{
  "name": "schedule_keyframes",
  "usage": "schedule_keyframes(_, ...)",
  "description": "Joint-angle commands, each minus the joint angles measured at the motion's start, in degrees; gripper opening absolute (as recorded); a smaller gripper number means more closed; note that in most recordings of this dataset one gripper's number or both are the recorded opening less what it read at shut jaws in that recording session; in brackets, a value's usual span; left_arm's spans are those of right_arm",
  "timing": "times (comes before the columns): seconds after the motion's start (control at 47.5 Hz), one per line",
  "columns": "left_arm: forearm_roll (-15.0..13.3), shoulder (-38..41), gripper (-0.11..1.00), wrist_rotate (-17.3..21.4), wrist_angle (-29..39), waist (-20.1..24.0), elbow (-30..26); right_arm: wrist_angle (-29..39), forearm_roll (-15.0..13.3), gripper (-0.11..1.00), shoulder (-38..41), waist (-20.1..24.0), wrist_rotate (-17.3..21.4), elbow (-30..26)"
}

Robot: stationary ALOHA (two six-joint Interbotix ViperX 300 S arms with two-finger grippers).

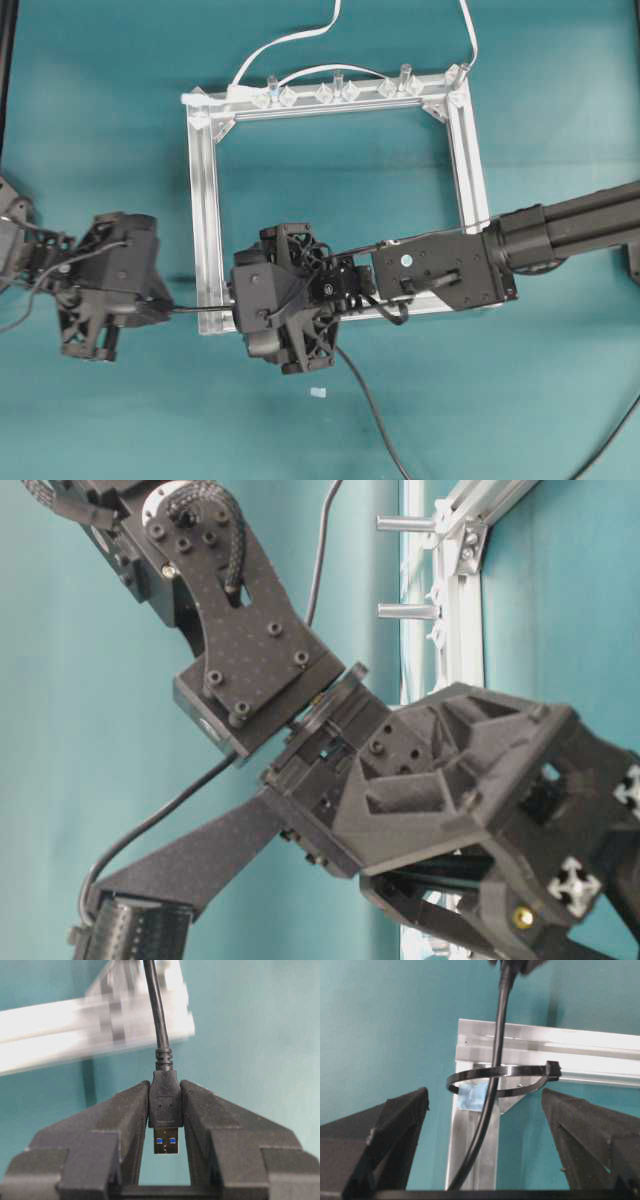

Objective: Insert the wire through the string loop located on the left side.
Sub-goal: 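Open the right gripper and pull the cable through the loop leftward, then release the cable with the left gripper and move it away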

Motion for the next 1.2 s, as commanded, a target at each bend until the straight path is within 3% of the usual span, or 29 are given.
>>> schedule_keyframes(0.0,0.00,-2.99,0.22,-1.76,0.35,-0.44,0.53,-0.26,-0.09,0.91,-1.32,0.26,0.00,-0.88)
schedule_keyframes(0.379,0.00,-8.44,0.22,-2.81,4.75,-2.02,3.34,-0.26,-0.09,0.91,-1.32,0.26,0.00,-0.88)
schedule_keyframes(1.052,0.00,-8.17,0.22,-3.08,5.71,-3.34,4.57,-0.18,-0.09,0.91,-1.23,0.26,0.00,-0.97)
schedule_keyframes(1.094,0.00,-8.09,0.30,-2.99,5.80,-3.34,4.48,-0.26,-0.09,0.91,-1.23,0.26,0.00,-0.88)
schedule_keyframes(1.178,0.09,-8.00,0.55,-2.90,6.33,-3.34,4.57,-0.26,-0.09,0.91,-1.23,0.26,0.00,-0.88)
